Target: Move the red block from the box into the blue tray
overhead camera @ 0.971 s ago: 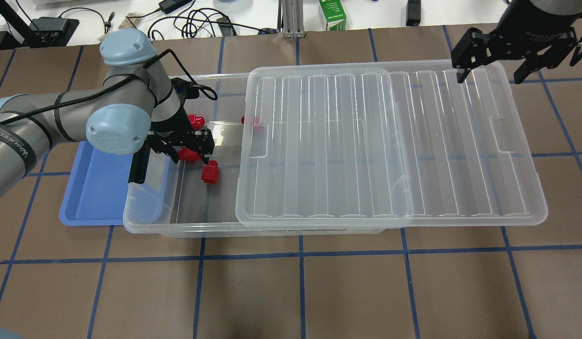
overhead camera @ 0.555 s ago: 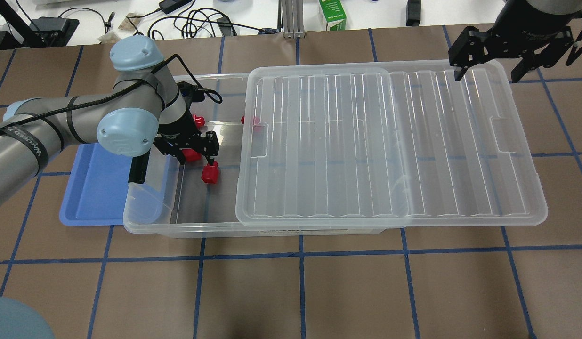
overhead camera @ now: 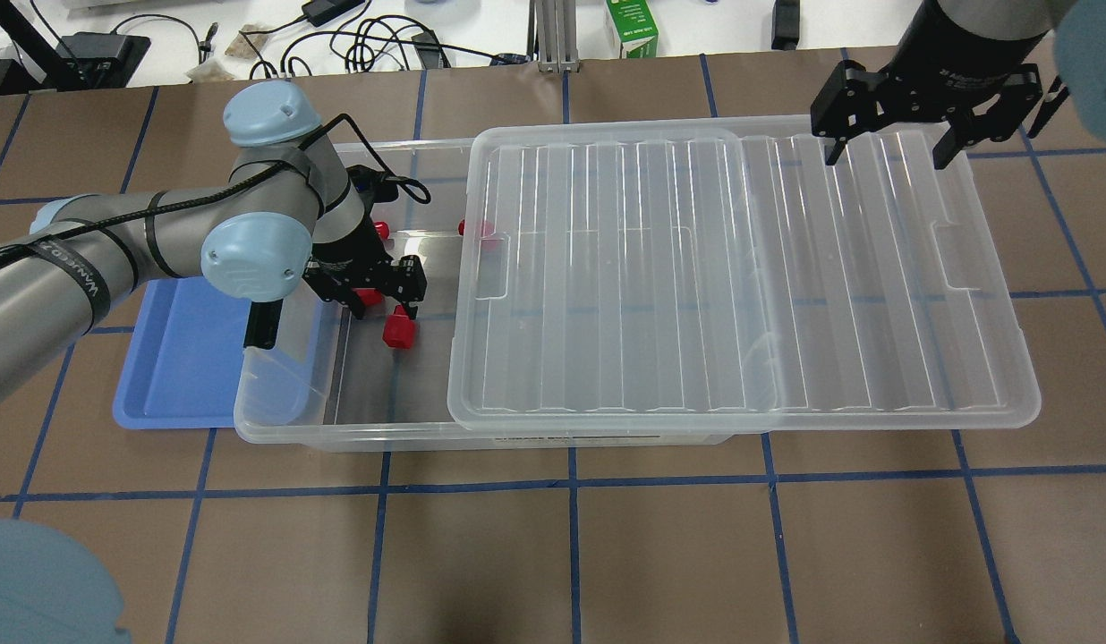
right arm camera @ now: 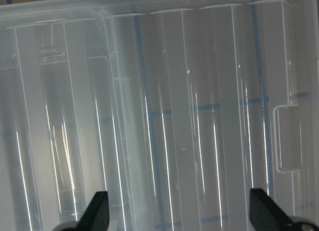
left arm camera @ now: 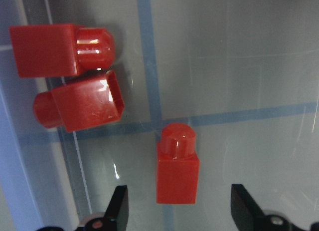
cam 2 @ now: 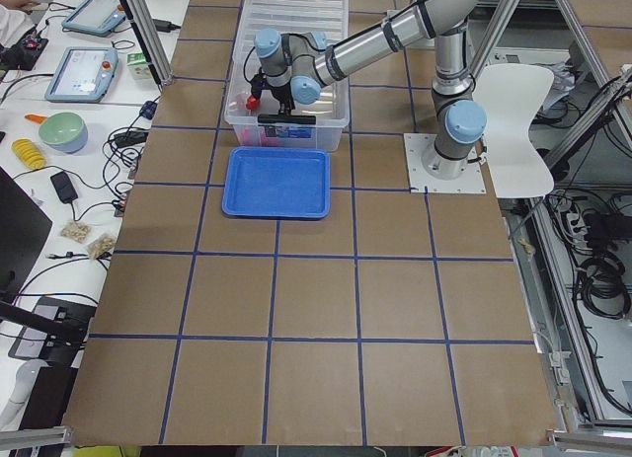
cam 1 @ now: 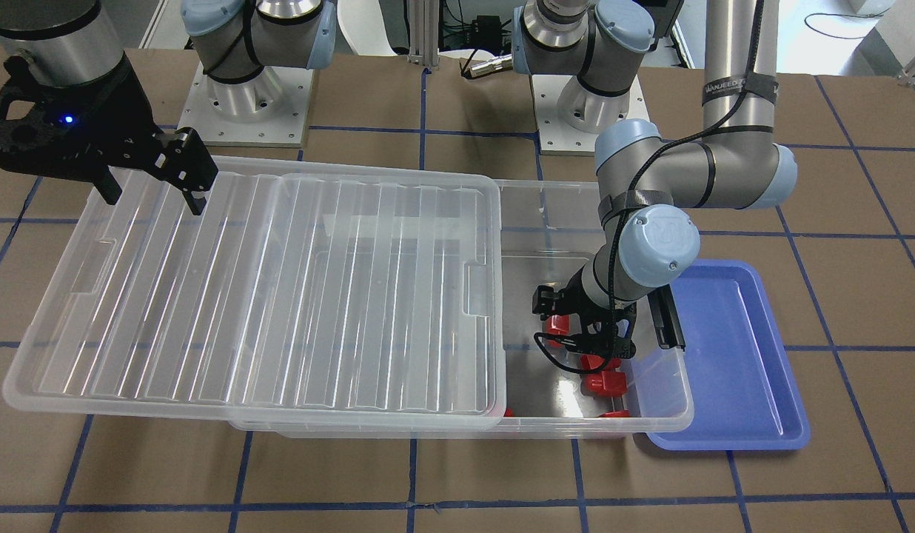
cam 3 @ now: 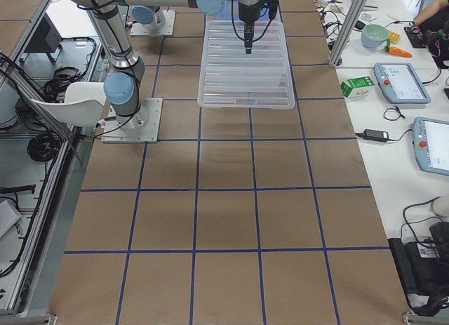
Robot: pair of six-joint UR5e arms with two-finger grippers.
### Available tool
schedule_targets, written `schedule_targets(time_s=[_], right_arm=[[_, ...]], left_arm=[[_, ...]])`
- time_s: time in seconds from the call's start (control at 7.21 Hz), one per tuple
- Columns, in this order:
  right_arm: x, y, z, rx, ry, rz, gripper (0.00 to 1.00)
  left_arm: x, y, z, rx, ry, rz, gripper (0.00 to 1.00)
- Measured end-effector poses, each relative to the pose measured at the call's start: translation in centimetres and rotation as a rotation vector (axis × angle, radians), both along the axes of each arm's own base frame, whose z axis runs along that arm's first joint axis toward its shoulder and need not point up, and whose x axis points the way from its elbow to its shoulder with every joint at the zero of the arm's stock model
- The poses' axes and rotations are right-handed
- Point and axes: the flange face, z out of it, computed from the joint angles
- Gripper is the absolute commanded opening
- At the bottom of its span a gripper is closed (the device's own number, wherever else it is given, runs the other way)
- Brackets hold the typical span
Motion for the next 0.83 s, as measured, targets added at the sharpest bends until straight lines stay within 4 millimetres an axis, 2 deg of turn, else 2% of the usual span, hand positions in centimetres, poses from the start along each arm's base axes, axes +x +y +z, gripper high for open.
schedule_targets(time_s=[0.42, 0.55, 0.83], right_arm=[[0.4, 0.0, 0.1, -0.005, -0.022, -0.019, 1.00], [0.5, 0.0, 0.1, -0.002, -0.023, -0.021, 1.00], [0.5, 0.0, 0.1, -0.002, -0.023, -0.022, 1.00]], left_arm=[[0.0, -0.3, -2.0, 0.023, 0.002, 0.001, 0.76], [0.0, -0.3, -2.4, 0.030, 0.002, 0.000, 0.60], [0.0, -0.5, -3.0, 0.039, 0.000, 0.001, 0.01]])
